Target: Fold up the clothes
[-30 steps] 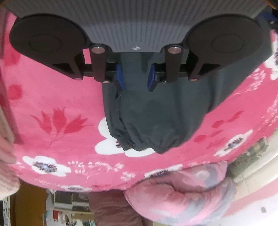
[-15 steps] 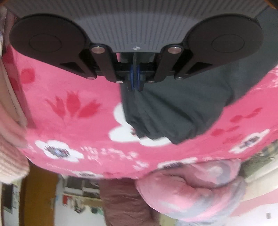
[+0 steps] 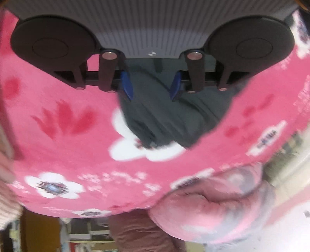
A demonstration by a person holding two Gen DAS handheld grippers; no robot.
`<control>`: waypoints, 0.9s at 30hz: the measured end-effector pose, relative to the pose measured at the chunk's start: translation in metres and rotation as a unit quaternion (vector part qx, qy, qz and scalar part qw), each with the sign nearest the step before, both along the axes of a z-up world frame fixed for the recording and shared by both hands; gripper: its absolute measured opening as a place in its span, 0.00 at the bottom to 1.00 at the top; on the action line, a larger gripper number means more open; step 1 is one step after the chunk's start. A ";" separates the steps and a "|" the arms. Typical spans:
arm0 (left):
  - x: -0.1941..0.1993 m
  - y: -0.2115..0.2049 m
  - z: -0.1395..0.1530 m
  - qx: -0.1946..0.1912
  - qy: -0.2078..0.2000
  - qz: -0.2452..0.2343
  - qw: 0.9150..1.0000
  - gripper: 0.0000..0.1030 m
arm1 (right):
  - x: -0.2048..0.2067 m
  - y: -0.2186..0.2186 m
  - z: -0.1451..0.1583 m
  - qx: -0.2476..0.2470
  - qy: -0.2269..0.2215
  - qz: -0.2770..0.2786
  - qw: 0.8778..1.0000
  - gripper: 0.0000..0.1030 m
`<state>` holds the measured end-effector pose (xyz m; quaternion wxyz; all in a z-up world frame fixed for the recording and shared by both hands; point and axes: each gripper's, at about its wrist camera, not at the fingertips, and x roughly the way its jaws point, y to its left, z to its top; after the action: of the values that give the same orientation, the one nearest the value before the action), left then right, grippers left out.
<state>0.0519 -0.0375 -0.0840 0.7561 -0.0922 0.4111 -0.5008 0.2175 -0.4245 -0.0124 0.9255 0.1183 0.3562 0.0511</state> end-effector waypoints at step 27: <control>0.007 0.003 -0.005 -0.011 0.025 0.004 1.000 0.44 | 0.092 -0.007 -0.043 -0.034 -0.058 -0.014 0.998 0.03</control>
<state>0.0586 -0.0340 -0.0891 0.7462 -0.1143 0.4245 -0.5000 0.3092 -0.4311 -0.0549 0.9486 0.0889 0.3020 0.0325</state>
